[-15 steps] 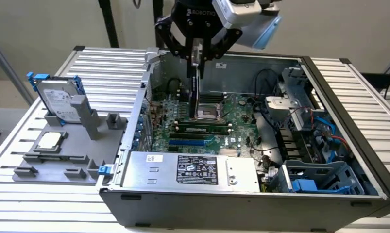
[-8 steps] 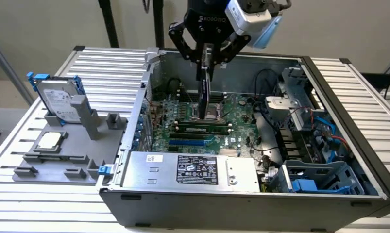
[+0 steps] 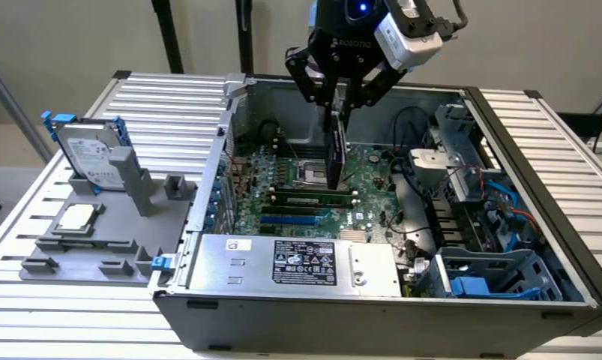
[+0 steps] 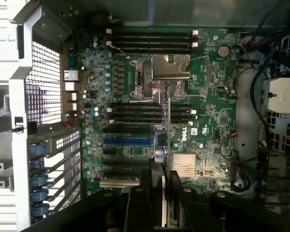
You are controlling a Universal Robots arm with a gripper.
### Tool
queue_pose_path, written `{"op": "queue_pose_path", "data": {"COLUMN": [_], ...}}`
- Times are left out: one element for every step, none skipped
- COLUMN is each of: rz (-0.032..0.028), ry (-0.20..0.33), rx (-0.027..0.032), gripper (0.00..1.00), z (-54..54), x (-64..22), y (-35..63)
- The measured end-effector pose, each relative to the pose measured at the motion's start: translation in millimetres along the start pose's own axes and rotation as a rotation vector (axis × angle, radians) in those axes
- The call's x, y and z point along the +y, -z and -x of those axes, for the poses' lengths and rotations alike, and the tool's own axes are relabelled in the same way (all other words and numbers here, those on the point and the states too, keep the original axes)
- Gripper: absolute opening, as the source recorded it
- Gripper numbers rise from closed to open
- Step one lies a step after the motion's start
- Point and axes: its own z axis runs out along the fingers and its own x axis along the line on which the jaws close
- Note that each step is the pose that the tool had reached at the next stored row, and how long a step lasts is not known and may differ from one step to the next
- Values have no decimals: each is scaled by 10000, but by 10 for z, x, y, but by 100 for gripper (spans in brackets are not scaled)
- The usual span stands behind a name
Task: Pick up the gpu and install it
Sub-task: 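Pick up the gpu and move the gpu toward the slot, then insert the gpu into the slot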
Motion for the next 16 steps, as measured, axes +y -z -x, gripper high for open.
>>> {"op": "queue_pose_path", "data": {"rz": [-2,-5,-6,-6,-8,-7,-7,-7,-6,-5,-5,-6,-6,-6,-6,-6], "ry": [1,2,2,2,3,3,2,2,2,2,2,2,3,2,3,2], "rx": [0,0,1,0,9,11,11,11,11,10,10,11,11,10,10,10], "gripper": [27,27,27,27,27,27,27,27,27,27,27,27,27,27,27,27], "z": [22,39,51,61,66,66,66,66,66,66,66,66,66,66,66,66], "x": [1,2,2,3,3,3,3,3,3,3,3,3,3,3,3,3], "y": [-18,-35,-49,-54,-54,-54,-54,-54,-55,-55,-55,-55,-55,-55,-55,-55]}}
